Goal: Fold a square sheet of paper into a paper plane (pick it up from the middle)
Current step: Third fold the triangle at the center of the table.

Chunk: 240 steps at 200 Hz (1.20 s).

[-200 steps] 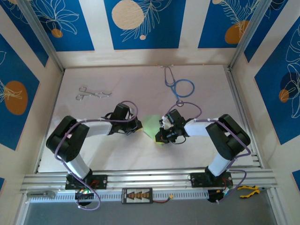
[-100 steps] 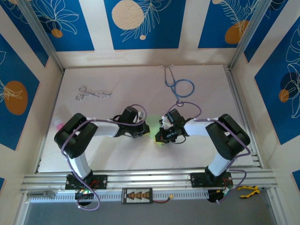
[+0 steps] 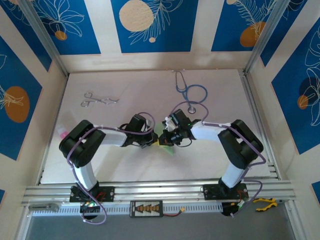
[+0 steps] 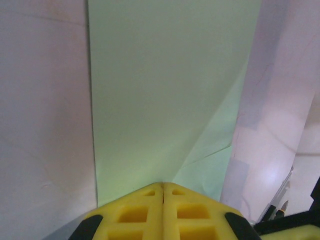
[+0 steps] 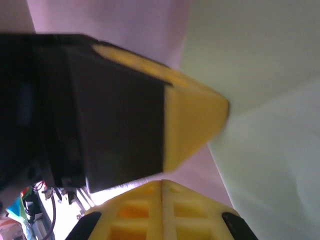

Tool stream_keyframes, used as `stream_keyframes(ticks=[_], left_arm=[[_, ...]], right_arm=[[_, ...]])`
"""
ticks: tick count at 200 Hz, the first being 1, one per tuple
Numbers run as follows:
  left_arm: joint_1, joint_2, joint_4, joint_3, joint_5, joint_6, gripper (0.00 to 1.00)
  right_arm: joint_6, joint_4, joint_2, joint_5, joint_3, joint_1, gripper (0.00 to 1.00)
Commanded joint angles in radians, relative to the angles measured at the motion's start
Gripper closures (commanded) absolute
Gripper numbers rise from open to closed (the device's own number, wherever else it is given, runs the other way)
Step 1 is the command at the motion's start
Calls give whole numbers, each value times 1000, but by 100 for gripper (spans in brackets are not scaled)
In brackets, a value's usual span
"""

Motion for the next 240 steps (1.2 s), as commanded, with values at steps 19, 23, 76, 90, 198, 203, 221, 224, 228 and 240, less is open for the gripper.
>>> stream_keyframes(ticks=[19, 23, 76, 90, 198, 203, 221, 224, 228, 240], left_arm=[[8, 17, -45, -22, -27, -9, 100], [9, 17, -45, -23, -27, -8, 100], [10, 17, -52, -25, -35, -3, 100], [11, 19, -59, -23, -37, 1, 100], [11, -13, 20, -67, -40, -94, 100], [7, -20, 34, -79, -49, -117, 100], [-12, -46, 83, -114, -81, -184, 100], [-15, -51, 87, -118, -87, -193, 100], [-21, -59, 91, -122, -97, -206, 100], [-45, -78, 105, -132, -124, -233, 100]], right_arm=[[25, -26, 82, 81, -1, 19, 100], [29, -22, 81, 89, -11, 19, 100], [41, 7, -17, 103, -157, 19, 100], [33, 8, -62, 100, -192, 14, 100], [30, -61, -393, 139, -319, -80, 91], [34, -60, -387, 147, -309, -87, 89], [37, -104, -352, 243, -253, -89, 82], [44, -130, -348, 295, -236, -82, 81], [57, -163, -344, 356, -215, -67, 80], [53, -191, -337, 451, -179, -35, 76]])
